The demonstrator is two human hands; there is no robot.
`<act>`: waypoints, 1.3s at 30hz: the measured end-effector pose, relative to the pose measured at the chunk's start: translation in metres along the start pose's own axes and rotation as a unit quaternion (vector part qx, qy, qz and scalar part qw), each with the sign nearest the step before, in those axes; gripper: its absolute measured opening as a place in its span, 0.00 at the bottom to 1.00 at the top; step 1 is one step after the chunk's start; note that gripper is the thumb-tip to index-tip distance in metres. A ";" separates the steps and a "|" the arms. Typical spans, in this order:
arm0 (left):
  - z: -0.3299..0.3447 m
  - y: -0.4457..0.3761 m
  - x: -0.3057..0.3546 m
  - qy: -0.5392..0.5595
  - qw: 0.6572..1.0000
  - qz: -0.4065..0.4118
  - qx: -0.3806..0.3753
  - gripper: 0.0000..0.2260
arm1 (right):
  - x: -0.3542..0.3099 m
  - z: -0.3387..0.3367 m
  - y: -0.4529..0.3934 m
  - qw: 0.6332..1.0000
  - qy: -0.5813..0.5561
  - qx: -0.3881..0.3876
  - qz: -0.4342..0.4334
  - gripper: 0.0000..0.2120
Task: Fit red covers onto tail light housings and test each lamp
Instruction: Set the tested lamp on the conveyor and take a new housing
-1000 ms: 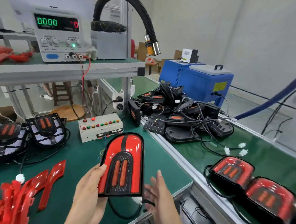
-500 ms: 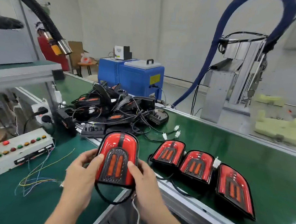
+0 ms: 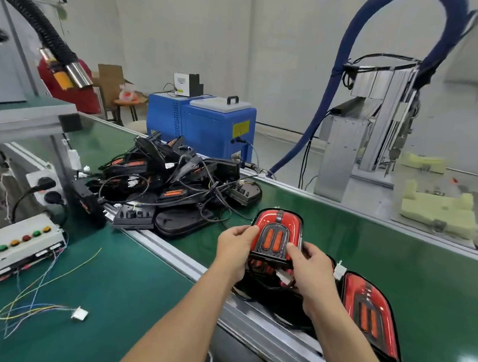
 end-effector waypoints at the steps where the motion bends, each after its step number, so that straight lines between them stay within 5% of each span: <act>1: 0.001 -0.004 -0.004 -0.014 1.000 0.000 0.001 0.10 | 0.004 0.000 -0.004 1.000 0.018 0.003 0.003 0.09; 6: -0.004 -0.022 -0.010 -0.085 0.996 -0.001 0.010 0.06 | 0.010 0.006 -0.008 0.992 0.124 0.025 0.017 0.30; 12: -0.013 -0.035 -0.009 -0.204 0.979 -0.003 -0.015 0.06 | 0.008 0.011 -0.003 0.968 0.246 0.041 -0.034 0.30; 21: -0.021 -0.039 -0.008 -0.325 0.944 0.017 -0.046 0.23 | 0.017 0.014 0.000 0.925 0.376 0.055 -0.017 0.48; 29: -0.028 -0.037 -0.010 -0.309 0.948 0.012 -0.072 0.16 | 0.016 0.026 -0.001 0.931 0.333 0.045 -0.142 0.36; 39: -0.033 -0.040 -0.012 -0.294 0.955 0.018 -0.029 0.14 | 0.016 0.036 -0.003 0.895 0.386 0.051 -0.218 0.35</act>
Point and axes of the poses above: each hand's wrist, its own y-axis away from the middle knuckle, its own z-axis out of the palm, x = y × z, the point moved 3 cm from there along -y, towards the middle knuckle, and after that the axes turned 6 degrees about z, right-handed, at the moved point
